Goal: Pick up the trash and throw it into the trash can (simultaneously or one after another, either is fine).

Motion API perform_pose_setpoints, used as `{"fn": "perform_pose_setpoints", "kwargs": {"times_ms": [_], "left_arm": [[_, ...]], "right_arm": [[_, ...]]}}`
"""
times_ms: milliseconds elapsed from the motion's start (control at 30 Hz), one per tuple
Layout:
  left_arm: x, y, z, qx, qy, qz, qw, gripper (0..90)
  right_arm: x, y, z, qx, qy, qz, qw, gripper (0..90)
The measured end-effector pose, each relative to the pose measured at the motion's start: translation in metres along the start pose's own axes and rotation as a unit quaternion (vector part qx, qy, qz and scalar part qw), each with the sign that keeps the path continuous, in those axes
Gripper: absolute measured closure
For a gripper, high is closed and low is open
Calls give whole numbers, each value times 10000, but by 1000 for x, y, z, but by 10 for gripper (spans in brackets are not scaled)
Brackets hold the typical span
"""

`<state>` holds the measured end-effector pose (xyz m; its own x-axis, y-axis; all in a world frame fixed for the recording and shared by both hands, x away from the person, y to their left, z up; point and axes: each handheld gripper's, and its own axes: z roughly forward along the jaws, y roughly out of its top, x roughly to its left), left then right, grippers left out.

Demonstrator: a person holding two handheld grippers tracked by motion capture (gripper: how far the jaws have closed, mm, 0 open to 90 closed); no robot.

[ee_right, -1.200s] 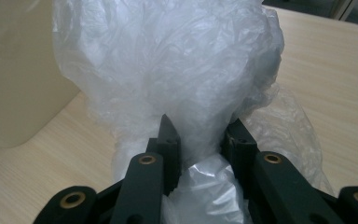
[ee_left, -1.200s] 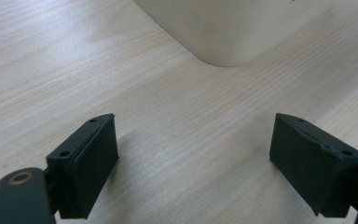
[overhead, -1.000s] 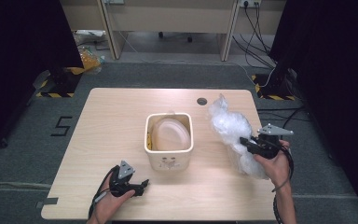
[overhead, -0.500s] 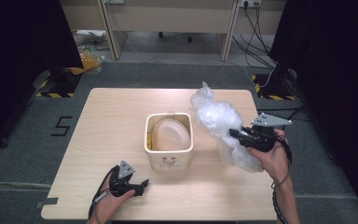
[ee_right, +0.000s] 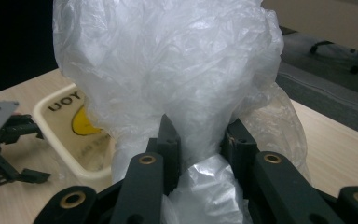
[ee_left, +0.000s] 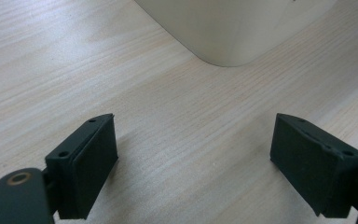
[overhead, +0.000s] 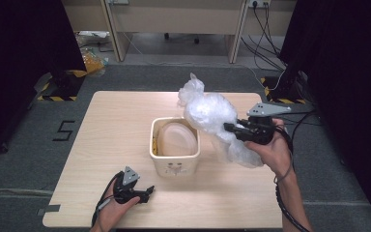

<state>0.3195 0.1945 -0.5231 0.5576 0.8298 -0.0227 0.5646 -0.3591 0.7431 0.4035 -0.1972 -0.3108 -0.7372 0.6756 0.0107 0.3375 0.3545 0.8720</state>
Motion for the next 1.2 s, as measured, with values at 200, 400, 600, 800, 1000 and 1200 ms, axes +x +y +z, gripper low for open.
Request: {"fn": "perform_pose_setpoints", "kwargs": {"times_ms": [200,400,600,800,1000,1200], "left_arm": [[0,0,0,1,-6,-1,10000,140],[0,0,0,1,-4,1,10000,140],[0,0,0,2,-3,1,10000,140],[0,0,0,20,-4,12,10000,140],[0,0,0,16,-4,0,10000,140],[0,0,0,7,2,-6,10000,140]], "right_arm": [[18,25,17,44,300,-180,9994,731],[35,42,38,106,554,-337,9978,731],[49,53,61,185,762,-423,9960,731],[59,63,86,317,858,-498,9946,731],[63,61,111,463,1020,-512,9924,731],[63,42,136,823,1191,-422,9886,731]]}}
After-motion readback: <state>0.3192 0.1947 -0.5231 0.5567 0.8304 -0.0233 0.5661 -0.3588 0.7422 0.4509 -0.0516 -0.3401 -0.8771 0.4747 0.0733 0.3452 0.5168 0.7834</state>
